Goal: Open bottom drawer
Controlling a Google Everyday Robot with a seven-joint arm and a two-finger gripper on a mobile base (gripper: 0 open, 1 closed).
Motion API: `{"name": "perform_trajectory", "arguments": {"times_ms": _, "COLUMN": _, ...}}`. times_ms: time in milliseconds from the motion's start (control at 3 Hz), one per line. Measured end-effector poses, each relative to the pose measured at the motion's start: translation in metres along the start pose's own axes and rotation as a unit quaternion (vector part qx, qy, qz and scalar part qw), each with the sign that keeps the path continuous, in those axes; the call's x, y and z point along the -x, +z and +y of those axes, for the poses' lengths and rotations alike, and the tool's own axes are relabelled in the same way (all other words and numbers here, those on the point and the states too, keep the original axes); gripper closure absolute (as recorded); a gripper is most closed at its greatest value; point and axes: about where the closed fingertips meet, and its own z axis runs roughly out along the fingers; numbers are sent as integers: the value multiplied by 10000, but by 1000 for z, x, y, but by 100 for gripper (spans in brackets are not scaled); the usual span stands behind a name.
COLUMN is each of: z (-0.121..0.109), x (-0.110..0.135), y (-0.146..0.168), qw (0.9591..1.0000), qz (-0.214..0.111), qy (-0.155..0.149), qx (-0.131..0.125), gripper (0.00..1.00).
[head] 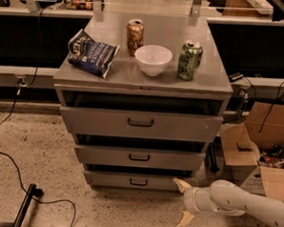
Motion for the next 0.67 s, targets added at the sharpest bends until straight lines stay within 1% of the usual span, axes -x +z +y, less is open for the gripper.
{"name": "perform_trajectory", "arguments": {"times_ms": 333, "z": -5, "x": -6, "y": 6, "qw": 10000, "qz": 56, "qy": -20, "qx": -62, "gripper": 0}}
{"name": "perform_trajectory", "arguments": {"times_ms": 667, "z": -25, "x": -24, "y": 26, "qw": 9998, "qz": 1, "qy": 70, "qx": -180, "gripper": 0}}
